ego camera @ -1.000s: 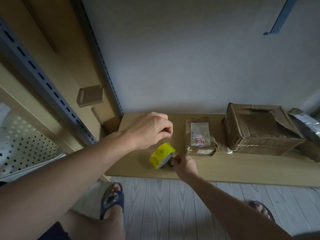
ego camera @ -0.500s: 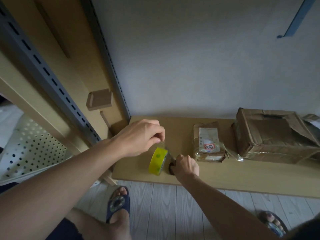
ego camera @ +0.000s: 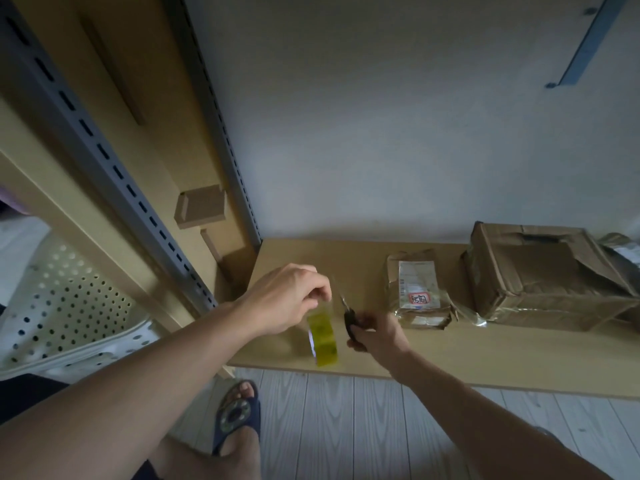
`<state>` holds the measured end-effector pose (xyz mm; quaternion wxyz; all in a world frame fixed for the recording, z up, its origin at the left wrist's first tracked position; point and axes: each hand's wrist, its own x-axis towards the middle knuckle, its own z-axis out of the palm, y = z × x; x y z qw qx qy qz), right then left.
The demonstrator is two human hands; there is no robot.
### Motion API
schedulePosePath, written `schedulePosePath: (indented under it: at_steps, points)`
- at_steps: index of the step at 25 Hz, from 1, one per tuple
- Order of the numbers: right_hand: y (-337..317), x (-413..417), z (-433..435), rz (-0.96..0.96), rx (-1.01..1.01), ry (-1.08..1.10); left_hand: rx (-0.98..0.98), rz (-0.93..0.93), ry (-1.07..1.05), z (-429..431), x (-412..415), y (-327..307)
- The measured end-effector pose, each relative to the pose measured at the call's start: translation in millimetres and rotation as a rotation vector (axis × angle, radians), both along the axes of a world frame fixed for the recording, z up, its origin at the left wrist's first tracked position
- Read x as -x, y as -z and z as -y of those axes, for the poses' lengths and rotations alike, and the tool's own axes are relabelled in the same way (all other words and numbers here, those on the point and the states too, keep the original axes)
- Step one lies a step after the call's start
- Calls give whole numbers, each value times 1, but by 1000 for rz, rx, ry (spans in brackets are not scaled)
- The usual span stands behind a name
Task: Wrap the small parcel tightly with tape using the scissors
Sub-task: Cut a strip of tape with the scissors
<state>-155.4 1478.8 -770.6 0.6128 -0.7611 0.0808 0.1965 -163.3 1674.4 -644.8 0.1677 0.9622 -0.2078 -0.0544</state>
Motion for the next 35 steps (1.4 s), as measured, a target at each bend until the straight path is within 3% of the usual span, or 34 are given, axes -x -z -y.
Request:
schedulePosePath:
  at_steps: [3, 10, 14, 21, 29, 32, 35]
  points:
    - [-32, 5, 2, 12, -269, 82, 33, 11, -23, -1, 2, 5]
    - [-78, 7, 9, 122, -327, -18, 105, -7, -71, 4, 7, 11]
    - [-82, 9, 7, 137, -304, -48, 135, 8, -64, 15, 6, 7]
    - [-72, 0, 12, 245, -94, 42, 277, -59, -101, 30, 0, 22]
    - [-66, -9, 28, 283, 14, 74, 867, -313, -376, 46, -3, 54]
    - [-68, -10, 34, 287, 30, 83, 920, -346, -280, 51, 2, 65]
    - [-73, -11, 35, 289, -7, 98, 940, -320, -320, 57, 0, 68]
